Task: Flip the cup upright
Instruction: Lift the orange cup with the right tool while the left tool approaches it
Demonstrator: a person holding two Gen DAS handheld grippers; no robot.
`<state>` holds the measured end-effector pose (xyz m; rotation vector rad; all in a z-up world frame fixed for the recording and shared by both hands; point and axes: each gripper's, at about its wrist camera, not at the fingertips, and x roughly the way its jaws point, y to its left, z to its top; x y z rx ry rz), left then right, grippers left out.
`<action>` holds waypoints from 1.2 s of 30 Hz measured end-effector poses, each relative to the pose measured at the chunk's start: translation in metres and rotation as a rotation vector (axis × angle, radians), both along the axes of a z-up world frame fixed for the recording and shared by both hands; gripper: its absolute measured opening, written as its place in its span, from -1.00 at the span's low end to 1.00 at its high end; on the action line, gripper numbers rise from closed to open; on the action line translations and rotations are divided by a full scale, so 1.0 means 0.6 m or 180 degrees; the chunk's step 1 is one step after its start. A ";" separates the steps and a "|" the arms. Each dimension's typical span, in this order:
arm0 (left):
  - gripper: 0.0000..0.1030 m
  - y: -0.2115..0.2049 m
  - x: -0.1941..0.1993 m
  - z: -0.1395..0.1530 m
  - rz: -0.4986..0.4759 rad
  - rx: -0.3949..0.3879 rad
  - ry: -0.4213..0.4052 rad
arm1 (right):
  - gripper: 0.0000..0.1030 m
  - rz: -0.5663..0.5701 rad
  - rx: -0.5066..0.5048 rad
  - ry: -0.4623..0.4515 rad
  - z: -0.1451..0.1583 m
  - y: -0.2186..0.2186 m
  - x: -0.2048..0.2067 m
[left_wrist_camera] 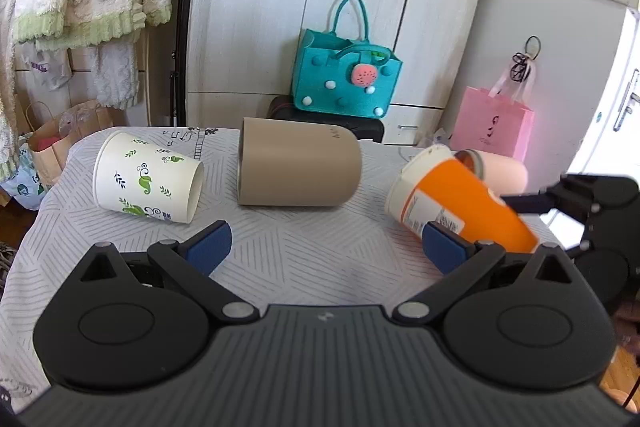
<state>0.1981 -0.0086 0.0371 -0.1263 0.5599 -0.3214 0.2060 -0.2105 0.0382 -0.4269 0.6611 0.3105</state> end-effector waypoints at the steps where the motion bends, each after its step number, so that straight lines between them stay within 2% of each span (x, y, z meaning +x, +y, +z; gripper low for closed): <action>1: 1.00 0.001 -0.009 0.003 -0.0020 -0.0021 -0.0037 | 0.47 -0.0009 0.0048 0.0011 0.000 -0.001 -0.012; 9: 1.00 0.012 -0.063 0.022 -0.0120 -0.0060 -0.0166 | 0.47 0.0096 0.0567 0.0271 -0.002 0.016 -0.067; 15: 1.00 0.028 -0.082 0.030 -0.0072 -0.0034 -0.0101 | 0.47 0.0216 0.0658 0.0253 0.005 0.049 -0.077; 23: 1.00 0.068 -0.064 0.003 -0.0247 -0.0664 0.0481 | 0.44 0.0232 0.0719 0.0328 -0.001 0.079 -0.074; 29: 1.00 0.074 -0.046 -0.025 -0.0319 -0.0973 0.0782 | 0.54 0.0374 0.0817 0.0334 0.006 0.071 -0.093; 32: 1.00 0.072 -0.038 -0.039 -0.0399 -0.1135 0.0934 | 0.68 0.0494 0.0839 0.0358 0.012 0.065 -0.101; 36: 1.00 0.064 -0.026 -0.064 -0.0429 -0.1386 0.1171 | 0.71 0.0648 0.0852 0.0430 0.016 0.057 -0.106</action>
